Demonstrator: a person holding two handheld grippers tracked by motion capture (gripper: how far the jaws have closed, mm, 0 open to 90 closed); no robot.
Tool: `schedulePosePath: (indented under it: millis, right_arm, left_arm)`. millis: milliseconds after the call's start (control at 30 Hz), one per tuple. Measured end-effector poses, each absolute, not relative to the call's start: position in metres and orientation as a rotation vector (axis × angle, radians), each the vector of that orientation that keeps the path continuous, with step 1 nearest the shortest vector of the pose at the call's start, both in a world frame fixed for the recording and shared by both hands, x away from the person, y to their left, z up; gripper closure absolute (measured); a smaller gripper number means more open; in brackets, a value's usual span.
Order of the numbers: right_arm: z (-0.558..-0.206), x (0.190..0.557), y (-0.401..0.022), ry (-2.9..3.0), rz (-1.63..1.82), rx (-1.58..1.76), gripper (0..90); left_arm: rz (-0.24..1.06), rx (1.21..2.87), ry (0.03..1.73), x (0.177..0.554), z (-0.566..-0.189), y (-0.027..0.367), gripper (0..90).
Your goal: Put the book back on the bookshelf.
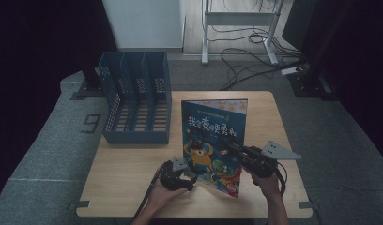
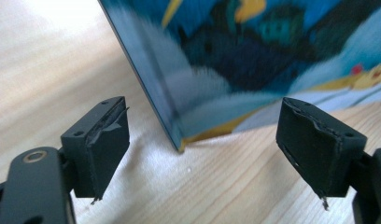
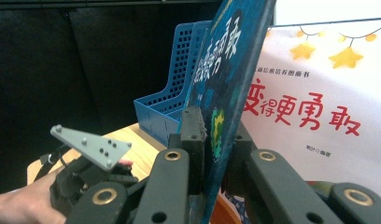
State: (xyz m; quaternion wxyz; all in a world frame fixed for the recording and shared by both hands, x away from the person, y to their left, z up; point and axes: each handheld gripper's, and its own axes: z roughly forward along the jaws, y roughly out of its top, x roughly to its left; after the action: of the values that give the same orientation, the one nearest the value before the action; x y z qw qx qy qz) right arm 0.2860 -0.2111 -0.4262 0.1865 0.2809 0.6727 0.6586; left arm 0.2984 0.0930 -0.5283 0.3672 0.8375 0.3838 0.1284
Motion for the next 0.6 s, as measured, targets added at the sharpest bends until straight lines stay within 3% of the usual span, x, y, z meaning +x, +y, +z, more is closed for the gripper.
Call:
schedulePosePath:
  millis: [600]
  right_arm:
    - [-0.431, 0.271, -0.220, 1.946, 1.842, 0.745, 81.1]
  left_arm:
    - [0.320, 2.018, 0.910, 0.309, -0.494, 0.092, 17.8]
